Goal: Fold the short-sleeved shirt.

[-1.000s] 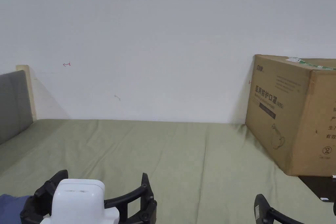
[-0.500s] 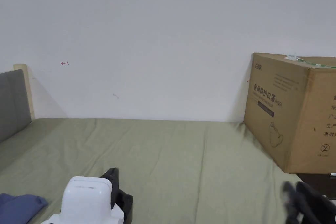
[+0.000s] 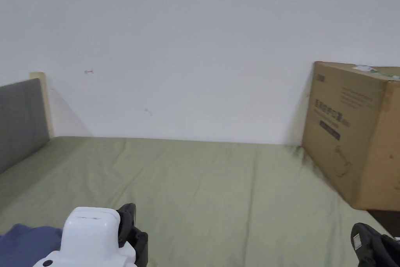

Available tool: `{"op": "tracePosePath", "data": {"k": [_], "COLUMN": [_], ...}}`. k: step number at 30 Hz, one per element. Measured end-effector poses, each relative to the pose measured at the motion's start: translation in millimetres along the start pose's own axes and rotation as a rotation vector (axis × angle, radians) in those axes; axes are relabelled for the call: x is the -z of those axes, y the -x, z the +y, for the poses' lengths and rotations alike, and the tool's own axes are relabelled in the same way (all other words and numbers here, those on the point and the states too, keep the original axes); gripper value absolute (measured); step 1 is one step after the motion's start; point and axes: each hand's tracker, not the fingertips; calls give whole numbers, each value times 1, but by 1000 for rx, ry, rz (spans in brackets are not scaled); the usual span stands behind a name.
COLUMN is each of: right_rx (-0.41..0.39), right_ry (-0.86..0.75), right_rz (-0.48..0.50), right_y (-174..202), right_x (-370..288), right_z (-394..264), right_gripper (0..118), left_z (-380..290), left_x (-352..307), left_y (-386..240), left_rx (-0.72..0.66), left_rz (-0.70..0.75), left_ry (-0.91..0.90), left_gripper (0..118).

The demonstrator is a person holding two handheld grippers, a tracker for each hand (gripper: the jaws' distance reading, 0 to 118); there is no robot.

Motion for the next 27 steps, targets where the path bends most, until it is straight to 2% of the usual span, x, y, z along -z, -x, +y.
{"op": "tracePosePath", "data": {"k": [2,7,11,15,17,21,23,25,27], "right_rx": [-21,8,-57,11,21,-7,-7,6,-17], "right_ry": [5,18,24,68,89,158,191,229,275], "right_rz": [63,325,408,572,573,545,552,572,531], "right_y": [24,108,162,172,166,152,142,131,127], "right_x": [13,37,47,55,57,64,70,76,83], "right_z": [4,7,3,6,6,1,-5,-14,-25], "right_gripper": [0,0,0,0,0,0,0,0,0], "left_z": [4,-4,-20,-24,-21,-4,1,-7,-35], "left_x": [-9,-57,-84,-93,-86,-45,-4,51,109], "left_y": [24,94,126,143,149,179,208,242,282], "left_rx": [29,69,70,23,18,-39,-91,-103,-146], "left_rz": [61,306,486,475,483,457,375,340,294], "left_ry": [1,21,70,74,75,125,238,457,661], "left_gripper": [0,0,0,0,0,0,0,0,0]}}
